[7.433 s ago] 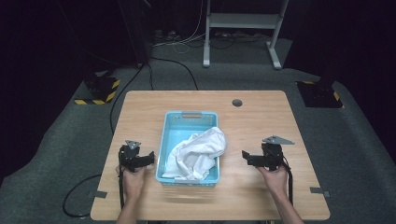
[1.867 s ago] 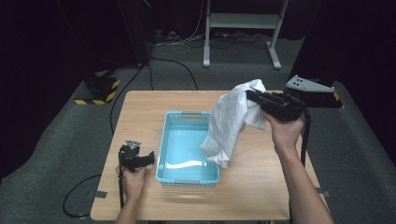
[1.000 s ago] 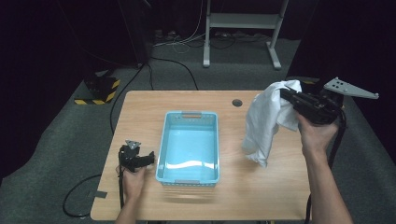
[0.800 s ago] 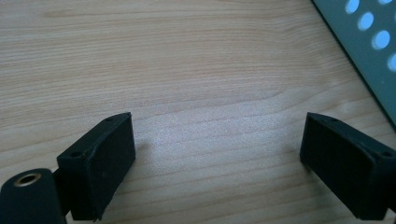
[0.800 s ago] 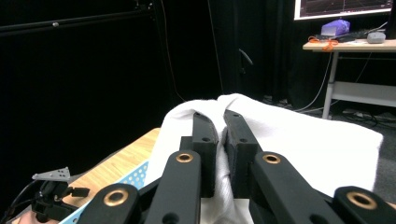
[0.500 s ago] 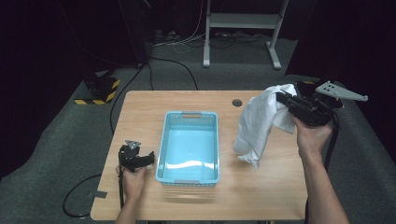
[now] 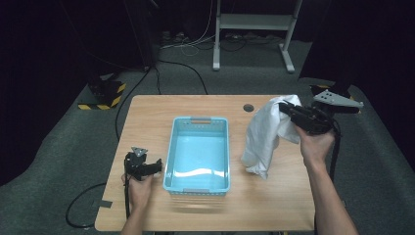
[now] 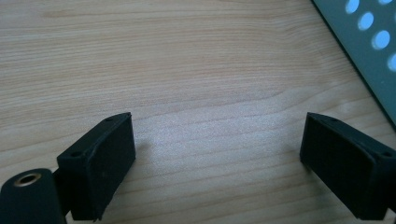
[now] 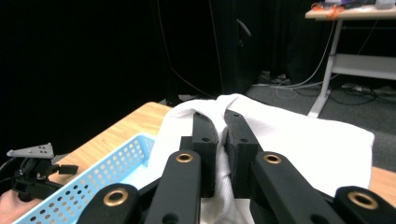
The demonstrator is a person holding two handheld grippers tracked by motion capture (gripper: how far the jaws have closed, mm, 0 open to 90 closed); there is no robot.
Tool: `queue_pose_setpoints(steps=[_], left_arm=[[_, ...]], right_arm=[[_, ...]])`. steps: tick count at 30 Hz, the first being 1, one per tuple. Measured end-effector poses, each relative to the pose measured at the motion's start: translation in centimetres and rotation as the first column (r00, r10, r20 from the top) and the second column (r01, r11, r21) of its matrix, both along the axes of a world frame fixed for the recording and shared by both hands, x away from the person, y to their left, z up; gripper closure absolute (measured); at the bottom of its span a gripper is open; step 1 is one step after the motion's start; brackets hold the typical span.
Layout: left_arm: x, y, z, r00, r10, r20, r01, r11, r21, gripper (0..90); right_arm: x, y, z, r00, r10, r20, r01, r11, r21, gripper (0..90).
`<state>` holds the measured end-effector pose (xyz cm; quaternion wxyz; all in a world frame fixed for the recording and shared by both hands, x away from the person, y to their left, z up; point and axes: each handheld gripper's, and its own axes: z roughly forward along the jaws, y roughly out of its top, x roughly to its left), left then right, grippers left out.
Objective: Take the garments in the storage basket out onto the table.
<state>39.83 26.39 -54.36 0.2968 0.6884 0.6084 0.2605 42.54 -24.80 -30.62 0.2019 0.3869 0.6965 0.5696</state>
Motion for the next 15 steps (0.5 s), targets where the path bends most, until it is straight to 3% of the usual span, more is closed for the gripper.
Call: queue_pose_setpoints(steps=[15], left_arm=[[0.0,0.0,0.0,1.0,0.0,0.0,0.0,1.0,0.0,10.5]], right_arm=[[1.3,0.9,-2.7,0.9974,-0.026,-0.067,0.025,0.9995,-0.021,83.7]])
